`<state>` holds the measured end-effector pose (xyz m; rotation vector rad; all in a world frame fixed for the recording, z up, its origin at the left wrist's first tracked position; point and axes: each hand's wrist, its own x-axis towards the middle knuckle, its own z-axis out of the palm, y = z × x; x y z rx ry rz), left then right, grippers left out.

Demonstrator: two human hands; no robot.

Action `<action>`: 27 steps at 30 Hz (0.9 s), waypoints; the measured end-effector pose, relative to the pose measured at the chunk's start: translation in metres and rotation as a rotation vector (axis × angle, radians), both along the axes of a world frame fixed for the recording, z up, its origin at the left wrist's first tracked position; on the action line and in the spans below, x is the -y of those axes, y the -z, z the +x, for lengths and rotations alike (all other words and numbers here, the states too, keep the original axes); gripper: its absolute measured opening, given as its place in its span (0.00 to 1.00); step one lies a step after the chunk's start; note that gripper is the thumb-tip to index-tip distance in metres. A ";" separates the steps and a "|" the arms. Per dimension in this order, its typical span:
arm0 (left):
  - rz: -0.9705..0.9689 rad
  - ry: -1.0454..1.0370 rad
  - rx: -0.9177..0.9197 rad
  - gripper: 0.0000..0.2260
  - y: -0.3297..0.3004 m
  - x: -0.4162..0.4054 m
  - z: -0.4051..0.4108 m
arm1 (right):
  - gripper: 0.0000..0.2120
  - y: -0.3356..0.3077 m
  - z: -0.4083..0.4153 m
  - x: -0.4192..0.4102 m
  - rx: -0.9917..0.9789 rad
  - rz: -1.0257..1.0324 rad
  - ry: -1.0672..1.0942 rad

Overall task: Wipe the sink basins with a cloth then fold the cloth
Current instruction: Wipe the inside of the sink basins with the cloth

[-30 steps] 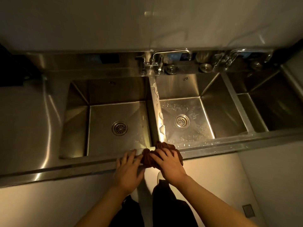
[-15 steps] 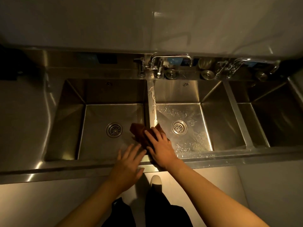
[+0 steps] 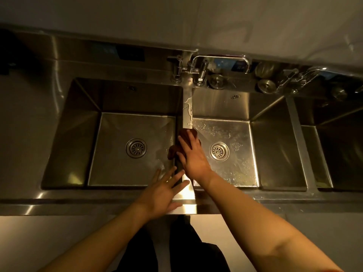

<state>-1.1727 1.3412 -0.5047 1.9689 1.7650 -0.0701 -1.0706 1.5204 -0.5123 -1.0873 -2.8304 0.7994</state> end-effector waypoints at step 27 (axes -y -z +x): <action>0.003 -0.112 0.030 0.35 0.005 -0.092 -0.048 | 0.29 -0.010 -0.110 -0.147 0.029 0.012 0.044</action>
